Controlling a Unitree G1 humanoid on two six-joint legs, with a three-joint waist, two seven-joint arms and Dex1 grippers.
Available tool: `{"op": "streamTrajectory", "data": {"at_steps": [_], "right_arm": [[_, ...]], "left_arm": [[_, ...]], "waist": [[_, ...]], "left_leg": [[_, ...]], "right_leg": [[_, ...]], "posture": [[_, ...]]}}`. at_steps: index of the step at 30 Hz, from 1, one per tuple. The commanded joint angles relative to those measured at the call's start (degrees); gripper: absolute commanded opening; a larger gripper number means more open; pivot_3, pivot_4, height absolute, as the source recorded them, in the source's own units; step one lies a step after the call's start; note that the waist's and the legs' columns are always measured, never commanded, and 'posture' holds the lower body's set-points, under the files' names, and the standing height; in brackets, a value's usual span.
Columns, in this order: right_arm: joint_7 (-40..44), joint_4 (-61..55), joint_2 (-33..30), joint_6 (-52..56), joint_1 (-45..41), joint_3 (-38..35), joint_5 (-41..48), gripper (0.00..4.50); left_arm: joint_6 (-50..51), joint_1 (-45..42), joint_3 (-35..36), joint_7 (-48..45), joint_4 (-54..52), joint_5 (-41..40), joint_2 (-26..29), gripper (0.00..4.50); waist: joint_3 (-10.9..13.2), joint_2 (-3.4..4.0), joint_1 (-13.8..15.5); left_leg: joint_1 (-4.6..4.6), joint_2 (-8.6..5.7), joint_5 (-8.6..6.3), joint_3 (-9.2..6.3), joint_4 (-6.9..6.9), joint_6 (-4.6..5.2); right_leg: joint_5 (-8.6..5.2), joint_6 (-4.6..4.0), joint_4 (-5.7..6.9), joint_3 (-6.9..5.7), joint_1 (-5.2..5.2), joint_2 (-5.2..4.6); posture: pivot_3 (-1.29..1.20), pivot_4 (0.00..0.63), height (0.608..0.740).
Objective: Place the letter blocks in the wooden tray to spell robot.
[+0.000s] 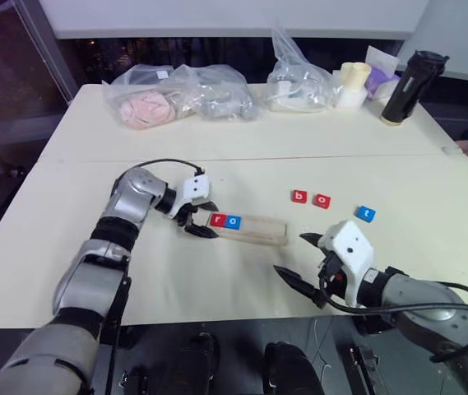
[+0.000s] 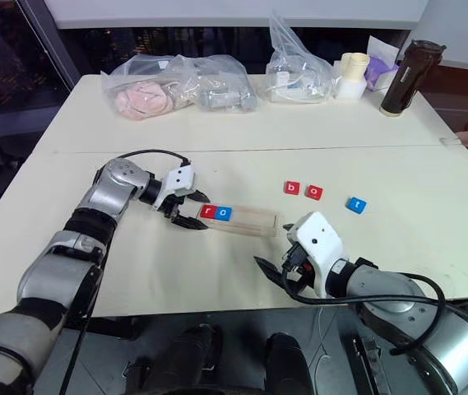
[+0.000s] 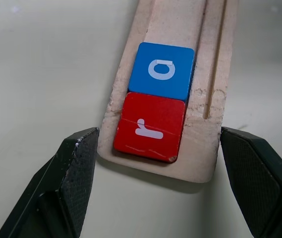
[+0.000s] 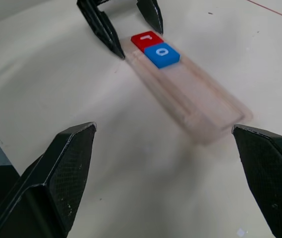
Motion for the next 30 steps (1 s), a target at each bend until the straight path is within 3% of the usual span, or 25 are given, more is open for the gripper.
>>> {"op": "streamTrajectory", "data": {"at_steps": [1, 5, 16, 22, 30], "right_arm": [[0.4, -0.4, 0.8, -1.6, -0.7, -0.1, -1.3, 4.50], [0.6, -0.7, 1.3, -1.5, -0.5, -0.1, -1.9, 4.50], [0.9, -1.3, 1.9, -0.8, 0.1, -1.0, -1.9, 4.50], [1.0, -1.9, 2.0, 0.1, 0.2, -1.4, -1.2, 4.50], [0.9, -2.7, 2.0, 0.9, 0.9, -1.8, -0.6, 4.50]], "left_arm": [[9.6, 6.0, -5.1, 1.2, -11.0, 1.7, -0.6, 3.26], [19.1, 11.8, -7.0, 4.8, -24.8, 2.6, 0.4, 3.26], [43.1, 20.0, -10.3, 16.2, -48.7, 1.5, -1.5, 3.26], [50.7, 22.4, -13.2, 19.1, -56.7, -1.0, -0.7, 3.26], [50.4, 23.4, -15.1, 22.5, -59.9, -4.1, 1.1, 3.26]], "waist": [[0.0, 0.06, 0.0], [-0.1, 0.15, 0.0], [-0.1, 0.25, 0.0], [-0.1, 0.26, 0.0], [-0.1, 0.27, 0.0]], "left_leg": [[0.00, 0.00, -0.01, 0.00, 0.00, 0.01], [-0.01, 0.00, -0.03, -0.01, -0.02, 0.03], [-0.03, 0.01, -0.08, -0.04, -0.05, -0.03], [-0.03, 0.01, -0.13, -0.04, -0.05, -0.13], [-0.05, 0.01, -0.14, -0.04, -0.11, -0.14]], "right_leg": [[0.00, 0.00, 0.00, 0.01, 0.00, 0.00], [-0.01, 0.00, -0.01, 0.03, -0.02, 0.00], [-0.06, 0.01, -0.03, 0.06, -0.19, -0.01], [-0.07, 0.01, -0.03, 0.06, -0.21, -0.01], [-0.08, 0.00, -0.06, 0.07, -0.27, -0.02]], "posture": [[0.00, 0.150, 0.725], [0.00, 0.150, 0.725], [0.00, 0.150, 0.725], [0.00, 0.150, 0.725], [0.00, 0.150, 0.725]]}}
